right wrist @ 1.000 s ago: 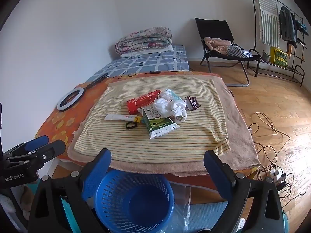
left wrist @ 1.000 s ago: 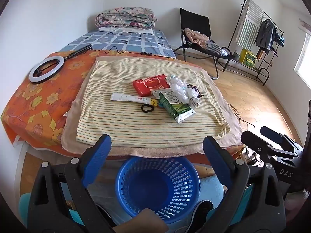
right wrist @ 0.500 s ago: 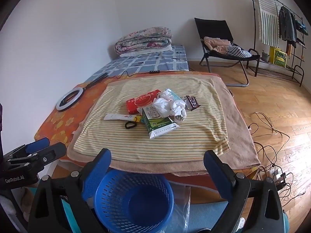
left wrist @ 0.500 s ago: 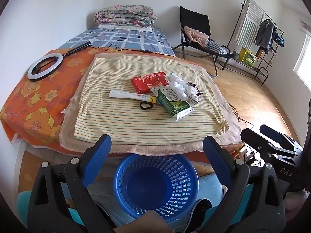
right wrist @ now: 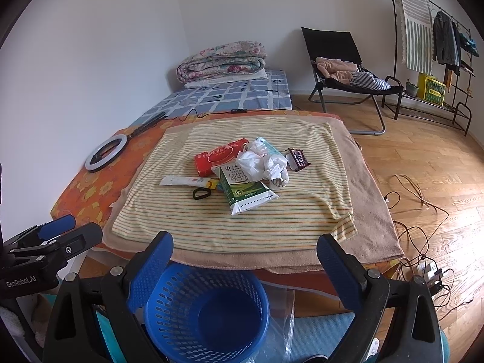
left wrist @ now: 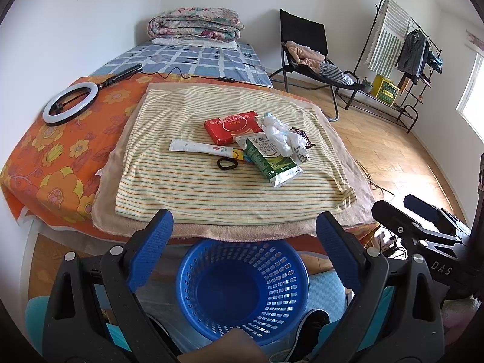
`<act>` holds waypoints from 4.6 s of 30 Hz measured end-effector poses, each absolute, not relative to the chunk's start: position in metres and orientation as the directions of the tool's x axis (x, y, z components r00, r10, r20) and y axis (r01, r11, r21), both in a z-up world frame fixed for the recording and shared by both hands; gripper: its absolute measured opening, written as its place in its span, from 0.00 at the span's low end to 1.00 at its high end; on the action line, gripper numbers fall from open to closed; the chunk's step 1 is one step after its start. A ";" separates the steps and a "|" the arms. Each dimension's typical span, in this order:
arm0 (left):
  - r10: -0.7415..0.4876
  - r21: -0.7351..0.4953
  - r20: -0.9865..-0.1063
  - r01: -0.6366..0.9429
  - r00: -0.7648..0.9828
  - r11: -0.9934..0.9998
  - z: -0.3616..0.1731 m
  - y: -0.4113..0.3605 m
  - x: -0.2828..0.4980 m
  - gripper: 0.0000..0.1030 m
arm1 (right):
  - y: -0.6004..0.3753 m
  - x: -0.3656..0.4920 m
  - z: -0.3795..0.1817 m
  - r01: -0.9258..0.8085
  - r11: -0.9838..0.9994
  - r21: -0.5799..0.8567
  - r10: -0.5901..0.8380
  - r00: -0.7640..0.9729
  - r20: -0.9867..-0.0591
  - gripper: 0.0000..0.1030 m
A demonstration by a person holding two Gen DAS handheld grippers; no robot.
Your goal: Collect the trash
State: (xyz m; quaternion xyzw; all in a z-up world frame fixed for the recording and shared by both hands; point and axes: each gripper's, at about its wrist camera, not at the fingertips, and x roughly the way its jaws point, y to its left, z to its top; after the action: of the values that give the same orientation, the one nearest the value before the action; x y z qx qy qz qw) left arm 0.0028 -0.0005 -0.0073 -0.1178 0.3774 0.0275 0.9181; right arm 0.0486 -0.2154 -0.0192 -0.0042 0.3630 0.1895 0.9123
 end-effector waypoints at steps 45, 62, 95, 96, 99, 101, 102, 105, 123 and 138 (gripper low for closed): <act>-0.039 -0.197 -0.704 -0.142 0.709 0.970 -0.014 -0.005 -0.001 0.94 | -0.219 0.055 -0.024 -0.321 0.933 0.163 0.342 0.650 -0.678 0.94; -0.039 -0.199 -0.713 -0.150 0.700 0.968 -0.046 -0.013 -0.008 0.94 | -0.215 0.064 -0.035 -0.292 0.946 0.144 0.303 0.627 -0.717 1.00; -0.107 -0.218 -0.764 -0.098 0.637 0.971 -0.048 0.052 0.115 0.92 | -0.230 0.188 -0.070 -0.302 0.911 0.280 0.406 0.543 -0.735 0.95; -0.120 -0.224 -0.763 -0.086 0.635 0.971 -0.047 0.055 0.123 0.90 | -0.228 0.194 -0.071 -0.300 0.913 0.276 0.401 0.538 -0.741 0.95; -0.123 -0.204 -0.765 -0.057 0.632 0.977 -0.048 0.060 0.153 0.87 | -0.226 0.209 -0.075 -0.302 0.907 0.293 0.415 0.525 -0.743 0.95; -0.130 -0.191 -0.775 -0.032 0.618 0.981 -0.051 0.062 0.174 0.86 | -0.225 0.218 -0.078 -0.293 0.912 0.288 0.405 0.524 -0.749 0.95; -0.148 -0.198 -0.783 -0.017 0.605 0.980 -0.054 0.064 0.186 0.83 | -0.224 0.223 -0.079 -0.291 0.913 0.287 0.403 0.522 -0.752 0.95; -0.182 -0.236 -0.814 -0.027 0.551 0.971 -0.073 0.077 0.220 0.73 | -0.224 0.236 -0.085 -0.280 0.914 0.294 0.401 0.511 -0.760 0.95; -0.272 -0.302 -0.889 -0.026 0.369 0.953 -0.158 0.105 0.288 0.57 | -0.201 0.296 -0.110 -0.284 0.910 0.303 0.407 0.467 -0.785 0.95; -0.388 -0.381 -0.871 0.082 0.301 0.921 -0.154 0.097 0.219 0.57 | -0.190 0.322 -0.135 -0.266 0.910 0.317 0.406 0.423 -0.810 0.92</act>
State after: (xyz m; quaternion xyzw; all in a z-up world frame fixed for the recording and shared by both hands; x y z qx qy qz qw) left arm 0.2187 0.0969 -0.1537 -0.1336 0.5727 -0.1474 0.7953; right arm 0.3224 -0.1898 -0.1353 0.0702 0.4984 0.1999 0.8406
